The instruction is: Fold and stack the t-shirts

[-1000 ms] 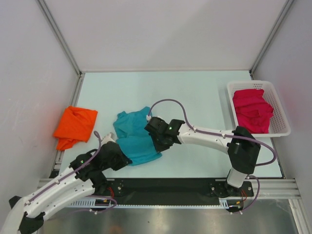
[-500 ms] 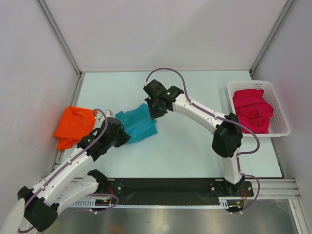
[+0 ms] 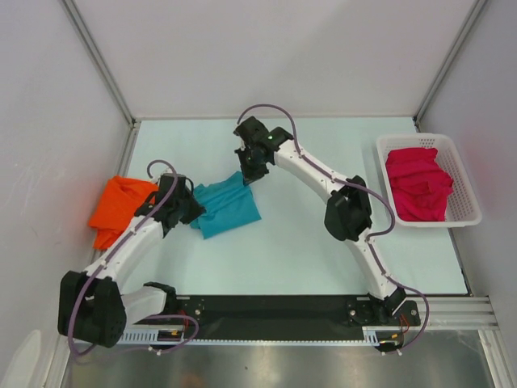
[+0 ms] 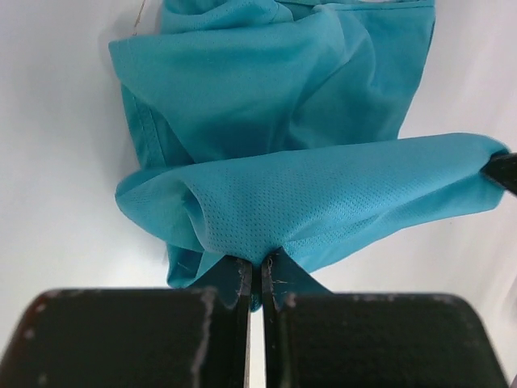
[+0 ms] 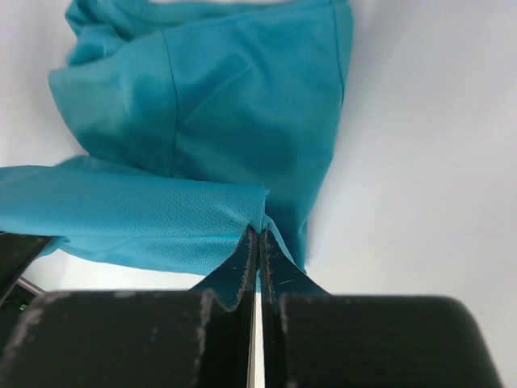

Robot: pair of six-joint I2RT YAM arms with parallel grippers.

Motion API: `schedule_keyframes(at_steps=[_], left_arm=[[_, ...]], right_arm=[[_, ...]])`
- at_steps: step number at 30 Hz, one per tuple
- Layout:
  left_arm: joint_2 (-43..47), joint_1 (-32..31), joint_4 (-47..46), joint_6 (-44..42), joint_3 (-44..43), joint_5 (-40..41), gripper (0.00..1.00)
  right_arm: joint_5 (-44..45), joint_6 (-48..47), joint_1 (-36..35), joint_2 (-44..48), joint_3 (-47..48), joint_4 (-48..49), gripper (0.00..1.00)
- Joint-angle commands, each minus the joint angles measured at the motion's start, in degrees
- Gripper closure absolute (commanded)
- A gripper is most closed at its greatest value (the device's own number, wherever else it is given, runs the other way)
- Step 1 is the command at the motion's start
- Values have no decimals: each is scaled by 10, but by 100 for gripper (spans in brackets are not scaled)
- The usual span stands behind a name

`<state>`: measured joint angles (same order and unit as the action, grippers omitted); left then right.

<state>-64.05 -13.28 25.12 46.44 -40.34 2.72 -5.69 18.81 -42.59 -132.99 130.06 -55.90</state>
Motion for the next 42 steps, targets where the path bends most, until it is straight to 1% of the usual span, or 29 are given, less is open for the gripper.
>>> schedule_keyframes(at_steps=[1,4,8,9,13,15,18,19,20,22,23,25,26,27,29,34,37,42], left_arm=[[-43,30,-36,-38,-23,-13,97],[-72,40,-48,-42,-27,-19,96],[-96,57,-54,-50,-35,-22,97],[-99,64,-56,-51,-40,-22,97],[-108,77,-56,-57,-53,-21,96],[-115,82,-56,-58,-61,-21,92],[-128,83,-56,-61,-70,-22,80],[-131,83,-57,-62,-71,-36,76],[-133,83,-56,-62,-72,-40,67],[-134,84,-55,-63,-73,-42,57],[-133,83,-54,-64,-73,-41,49],[-125,83,-47,-71,-75,-38,44],[-121,83,-44,-72,-76,-34,39],[-115,83,-38,-75,-77,-28,38],[-90,83,-35,-80,-75,-28,37],[-38,76,-60,-82,-40,-62,34],[-21,56,-62,-82,-21,-67,33],[-11,19,-92,-74,21,-82,33]], right_arm=[[1,-18,39,-35,81,-21,100],[-9,-15,52,-54,97,-12,100],[-33,-17,70,-68,97,9,68],[-34,-18,73,-73,96,11,67],[-34,-25,84,-72,92,10,65],[-29,-30,87,-67,80,9,65],[-19,-33,90,-46,54,11,65],[-18,-33,90,-34,43,12,65],[-18,-34,90,-27,35,15,66],[-17,-35,89,-4,2,19,66],[-13,-36,88,4,-10,23,66],[-10,-34,86,30,-52,31,67],[-6,-34,85,39,-70,34,67],[-5,-33,81,49,-101,40,67],[0,-31,78,76,-134,52,67],[10,-20,60,119,-211,76,68],[16,-14,49,135,-240,84,68],[22,-3,32,144,-264,90,68]])
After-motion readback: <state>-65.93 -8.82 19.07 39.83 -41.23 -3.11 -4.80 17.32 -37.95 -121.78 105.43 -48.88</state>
